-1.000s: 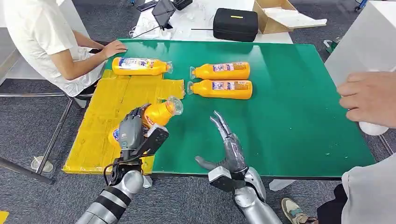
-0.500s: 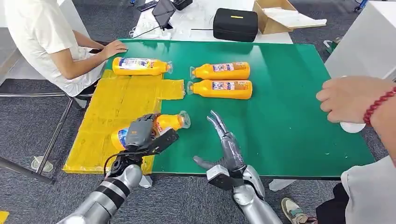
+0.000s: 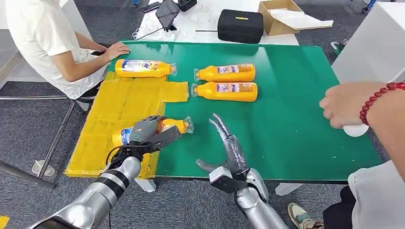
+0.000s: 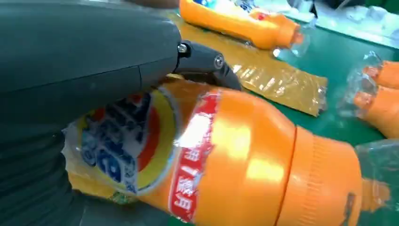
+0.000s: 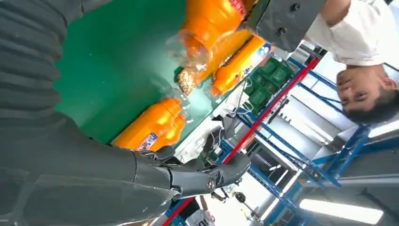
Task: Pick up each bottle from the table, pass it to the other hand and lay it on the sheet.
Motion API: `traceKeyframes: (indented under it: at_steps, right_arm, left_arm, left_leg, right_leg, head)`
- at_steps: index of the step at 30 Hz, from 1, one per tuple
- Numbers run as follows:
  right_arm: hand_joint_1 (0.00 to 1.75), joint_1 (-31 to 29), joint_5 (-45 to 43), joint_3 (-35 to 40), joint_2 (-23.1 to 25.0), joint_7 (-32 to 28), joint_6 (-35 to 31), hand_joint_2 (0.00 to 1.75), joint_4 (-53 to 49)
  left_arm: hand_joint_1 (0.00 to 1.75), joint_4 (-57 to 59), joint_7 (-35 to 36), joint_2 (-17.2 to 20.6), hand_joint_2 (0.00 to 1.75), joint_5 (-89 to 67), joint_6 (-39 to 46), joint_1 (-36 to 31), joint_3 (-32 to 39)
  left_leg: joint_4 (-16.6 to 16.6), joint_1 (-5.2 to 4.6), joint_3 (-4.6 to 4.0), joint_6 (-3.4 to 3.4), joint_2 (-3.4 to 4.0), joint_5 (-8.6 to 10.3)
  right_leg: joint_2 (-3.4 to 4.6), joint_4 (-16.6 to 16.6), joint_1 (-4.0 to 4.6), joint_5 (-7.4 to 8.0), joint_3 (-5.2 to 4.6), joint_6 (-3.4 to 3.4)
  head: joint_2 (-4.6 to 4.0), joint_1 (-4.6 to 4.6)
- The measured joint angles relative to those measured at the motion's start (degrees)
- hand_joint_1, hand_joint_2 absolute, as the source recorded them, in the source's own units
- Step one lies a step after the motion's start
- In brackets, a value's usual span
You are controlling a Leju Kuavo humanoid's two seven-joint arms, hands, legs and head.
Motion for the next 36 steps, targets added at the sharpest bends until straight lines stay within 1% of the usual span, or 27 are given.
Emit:
traceKeyframes:
  at_steps: [7,11,20,22,25,27,29,31,33,36]
  right_arm:
    - [0.0,-1.0,-1.3,1.3,0.0,0.0,-0.3,1.75,1.0]
    - [0.0,-1.2,-2.7,1.9,-0.1,0.0,-1.0,1.75,1.4]
    - [0.0,-1.5,-4.1,3.0,-0.3,0.0,-1.7,1.75,1.8]
    - [0.0,-1.7,-4.5,3.3,-0.4,0.0,-2.0,1.75,1.9]
    - [0.0,-1.8,-4.9,3.8,-0.5,0.0,-2.4,1.75,2.1]
    - [0.0,-1.7,-5.1,4.0,-0.7,0.0,-2.7,1.75,2.2]
    - [0.0,-1.7,-5.2,4.2,-0.9,0.0,-2.9,1.75,2.2]
    - [0.0,-1.6,-5.3,4.3,-1.1,0.0,-3.1,1.75,2.2]
    - [0.0,-1.4,-5.5,4.7,-1.3,0.0,-3.5,1.75,2.2]
    - [0.0,-1.2,-5.6,5.2,-1.6,0.0,-4.3,1.75,2.3]
  left_arm:
    - [0.0,3.0,1.8,0.4,1.75,-2.6,-3.1,-1.0,-0.2]
    - [0.0,3.7,1.9,0.5,1.75,-2.2,-5.5,-1.8,-0.2]
    - [0.0,4.4,1.3,0.9,1.75,-1.5,-7.5,-2.6,-0.2]
    - [0.0,4.4,0.2,0.9,1.75,-1.0,-7.2,-2.6,-0.2]
    - [0.0,4.4,-2.9,1.0,1.75,0.7,-3.9,-2.0,0.1]
    - [0.0,3.4,-6.5,0.8,1.75,3.4,-1.9,-0.8,1.0]
    - [0.0,0.9,-13.3,0.3,1.75,10.2,-4.6,1.5,2.9]
    - [0.0,-2.1,-17.0,-0.1,1.75,14.1,-7.8,3.8,4.1]
    - [0.0,-5.8,-18.1,-0.2,1.75,15.9,-9.2,5.8,4.4]
    - [0.0,-11.6,-18.1,-0.3,1.75,16.3,-8.2,8.2,4.3]
  left_leg:
    - [0.0,0.0,-0.02,-0.01,0.0,0.06]
    - [0.0,0.0,-0.02,-0.01,-0.01,0.06]
    - [0.0,0.01,-0.02,-0.01,-0.01,0.05]
    - [0.0,0.01,-0.01,-0.01,-0.01,0.06]
    - [0.0,0.01,-0.02,-0.01,0.0,0.06]
    - [0.0,0.0,-0.02,-0.01,0.0,0.06]
    - [0.0,0.0,-0.06,-0.01,0.0,0.06]
    - [0.0,0.0,-0.09,-0.01,-0.01,0.05]
    - [0.0,-0.01,-0.13,0.0,0.01,0.04]
    - [0.0,-0.01,-0.19,0.0,0.0,0.03]
  right_leg:
    - [0.0,0.0,0.0,0.04,-0.02,-0.01]
    - [0.0,0.0,0.0,0.04,-0.02,0.0]
    - [0.01,0.0,0.0,0.04,-0.02,-0.01]
    - [0.0,0.0,0.0,0.04,-0.02,-0.01]
    - [0.0,0.0,0.0,0.04,-0.02,-0.01]
    - [0.0,0.0,-0.01,0.04,-0.05,-0.01]
    - [0.0,0.0,-0.01,0.04,-0.08,0.0]
    - [0.0,0.0,-0.01,0.03,-0.1,0.0]
    - [0.01,0.0,-0.01,0.03,-0.16,0.0]
    - [0.0,0.0,-0.01,0.03,-0.22,0.0]
  head:
    - [0.0,0.0]
    - [0.0,0.0]
    - [0.0,0.0]
    - [0.0,0.0]
    - [0.0,0.02]
    - [0.0,0.0]
    - [0.0,0.0]
    - [0.0,0.02]
    - [0.0,0.02]
    - [0.0,0.0]
